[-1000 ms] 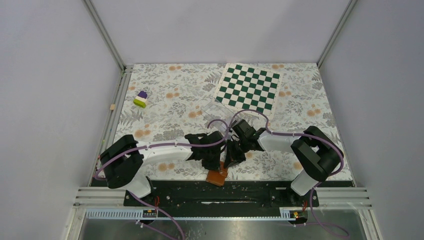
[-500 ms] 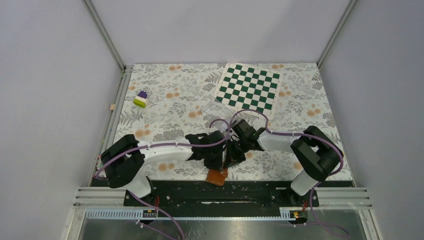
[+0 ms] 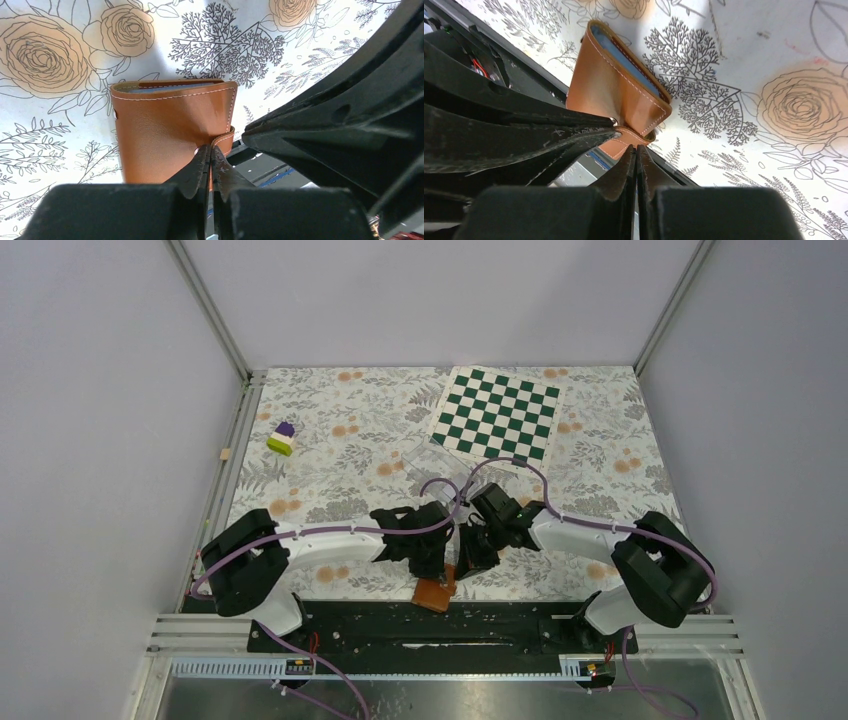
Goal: Put the credit cards into the card holder
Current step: Close the card holder at the center of the board.
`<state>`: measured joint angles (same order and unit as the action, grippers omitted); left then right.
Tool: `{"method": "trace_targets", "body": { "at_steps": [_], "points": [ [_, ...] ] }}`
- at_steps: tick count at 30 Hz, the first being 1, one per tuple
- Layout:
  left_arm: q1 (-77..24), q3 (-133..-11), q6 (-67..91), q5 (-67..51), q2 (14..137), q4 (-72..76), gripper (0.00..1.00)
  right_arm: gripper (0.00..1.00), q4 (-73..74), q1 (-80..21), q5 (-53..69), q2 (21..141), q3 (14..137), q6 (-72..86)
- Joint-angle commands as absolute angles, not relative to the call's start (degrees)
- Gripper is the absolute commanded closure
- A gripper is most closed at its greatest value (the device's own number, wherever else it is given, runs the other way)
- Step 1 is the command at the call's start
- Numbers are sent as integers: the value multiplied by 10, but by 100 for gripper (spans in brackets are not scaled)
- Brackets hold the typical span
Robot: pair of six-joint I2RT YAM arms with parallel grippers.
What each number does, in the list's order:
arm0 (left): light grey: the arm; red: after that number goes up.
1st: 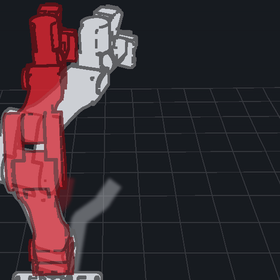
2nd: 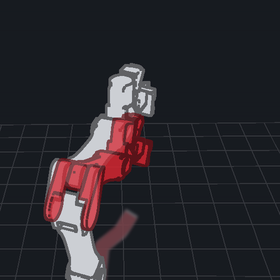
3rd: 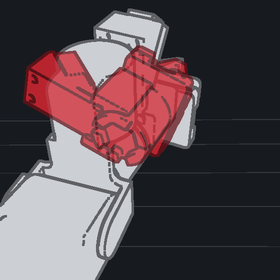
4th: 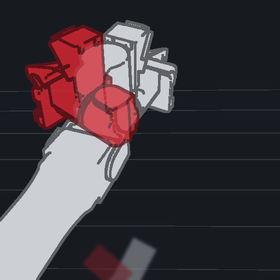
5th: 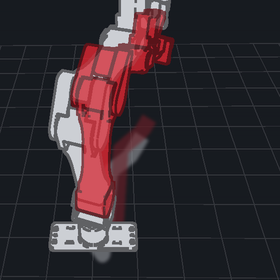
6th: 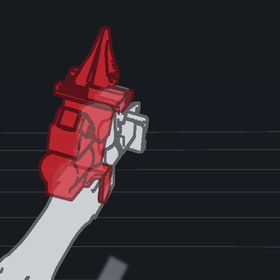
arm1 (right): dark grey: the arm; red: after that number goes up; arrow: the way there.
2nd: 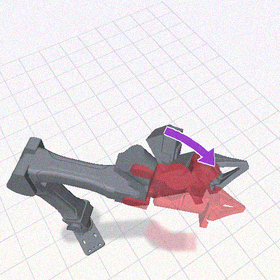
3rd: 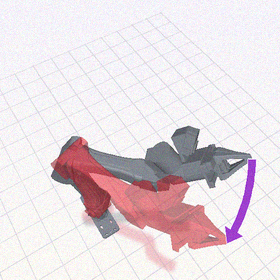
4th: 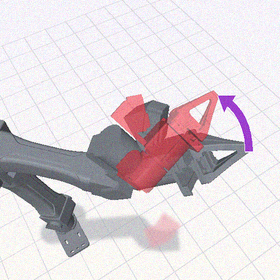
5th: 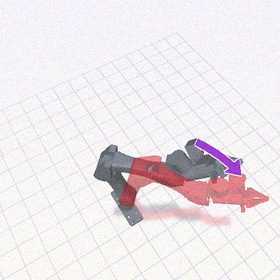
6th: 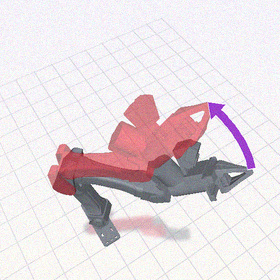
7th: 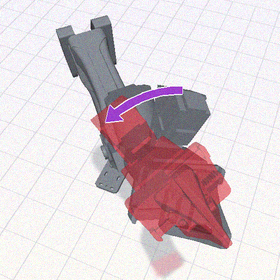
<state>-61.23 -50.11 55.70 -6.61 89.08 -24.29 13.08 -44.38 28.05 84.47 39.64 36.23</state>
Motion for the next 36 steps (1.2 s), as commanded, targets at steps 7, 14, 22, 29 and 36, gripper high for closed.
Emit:
{"method": "trace_targets", "body": {
  "at_steps": [7, 14, 22, 29, 36],
  "points": [
    [-613, -512, 546, -56, 874, -268, 95, 98, 137, -463, 277, 857, 411, 358],
    [-613, -514, 544, -54, 869, -276, 94, 98, 136, -465, 277, 875, 436, 358],
    [-613, -509, 543, -63, 878, -263, 100, 98, 121, -470, 281, 913, 435, 361],
    [-613, -500, 543, -65, 864, -239, 100, 98, 117, -471, 280, 894, 423, 365],
    [-613, -490, 543, -43, 834, -240, 100, 98, 109, -472, 287, 882, 425, 365]
  ]
}}
